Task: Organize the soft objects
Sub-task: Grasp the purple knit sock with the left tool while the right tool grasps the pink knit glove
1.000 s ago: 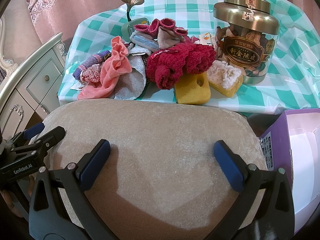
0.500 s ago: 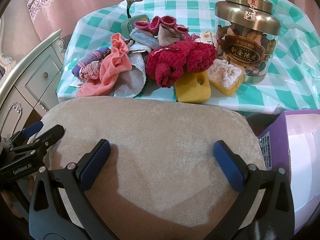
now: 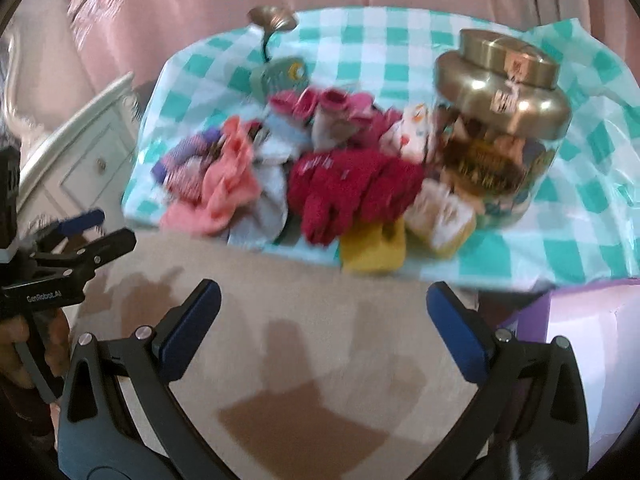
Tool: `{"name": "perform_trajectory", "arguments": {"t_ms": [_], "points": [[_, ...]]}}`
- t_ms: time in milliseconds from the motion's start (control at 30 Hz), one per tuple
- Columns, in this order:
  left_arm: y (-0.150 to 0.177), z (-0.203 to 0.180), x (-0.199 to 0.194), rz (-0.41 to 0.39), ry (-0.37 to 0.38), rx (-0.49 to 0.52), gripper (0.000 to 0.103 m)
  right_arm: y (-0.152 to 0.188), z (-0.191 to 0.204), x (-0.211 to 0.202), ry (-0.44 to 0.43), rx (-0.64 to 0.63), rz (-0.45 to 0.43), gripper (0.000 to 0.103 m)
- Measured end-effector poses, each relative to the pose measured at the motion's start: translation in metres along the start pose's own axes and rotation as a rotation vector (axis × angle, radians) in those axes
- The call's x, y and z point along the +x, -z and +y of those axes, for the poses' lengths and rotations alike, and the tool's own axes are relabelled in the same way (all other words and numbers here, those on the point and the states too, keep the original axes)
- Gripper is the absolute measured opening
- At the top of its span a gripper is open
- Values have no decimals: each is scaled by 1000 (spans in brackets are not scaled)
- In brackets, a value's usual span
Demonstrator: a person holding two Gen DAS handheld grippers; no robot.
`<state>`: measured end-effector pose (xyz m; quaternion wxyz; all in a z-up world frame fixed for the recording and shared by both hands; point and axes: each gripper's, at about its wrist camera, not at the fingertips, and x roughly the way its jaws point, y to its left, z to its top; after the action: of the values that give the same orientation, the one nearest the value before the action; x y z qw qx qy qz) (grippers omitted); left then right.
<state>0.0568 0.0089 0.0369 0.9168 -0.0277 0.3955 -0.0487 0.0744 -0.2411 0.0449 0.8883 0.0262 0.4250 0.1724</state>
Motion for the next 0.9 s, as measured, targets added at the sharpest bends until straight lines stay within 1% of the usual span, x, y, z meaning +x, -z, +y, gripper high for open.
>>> {"name": "perform_trajectory", "arguments": {"t_ms": [100, 167, 200, 233, 300, 400, 467, 533, 600, 633, 700, 767, 800, 867, 900], "points": [[-17, 6, 11, 2, 12, -17, 100, -15, 0, 10, 16, -17, -13, 103], [-27, 12, 18, 4, 2, -32, 99, -25, 2, 16, 16, -43, -24, 103], [-31, 16, 22, 8, -8, -44, 97, -30, 3, 18, 10, -49, -26, 103], [-35, 23, 27, 14, -23, -65, 94, -38, 3, 22, 6, -46, -34, 103], [-42, 35, 34, 21, -33, -100, 92, -48, 1, 24, 4, -18, -56, 103], [-53, 56, 45, 24, -58, -157, 92, -69, 0, 29, 1, 23, -87, 103], [-62, 66, 54, 34, -83, -176, 92, -87, 1, 34, -2, 35, -100, 103], [-71, 71, 64, 45, -117, -173, 92, -103, 3, 38, -2, 40, -105, 103], [-81, 76, 77, 52, -146, -164, 92, -119, 4, 45, -4, 56, -101, 103], [-87, 80, 86, 58, -173, -161, 92, -125, 3, 49, -1, 68, -100, 103], [-92, 86, 99, 68, -191, -169, 92, -138, 3, 58, 9, 90, -89, 103], [-95, 92, 117, 102, -196, -179, 84, -148, 4, 69, 20, 99, -78, 103], [-95, 94, 124, 113, -202, -178, 75, -153, 5, 74, 30, 98, -73, 103], [-91, 94, 136, 135, -216, -163, 66, -157, 7, 84, 58, 83, -63, 103], [-89, 93, 140, 141, -214, -157, 55, -159, 8, 90, 74, 69, -54, 103]]}}
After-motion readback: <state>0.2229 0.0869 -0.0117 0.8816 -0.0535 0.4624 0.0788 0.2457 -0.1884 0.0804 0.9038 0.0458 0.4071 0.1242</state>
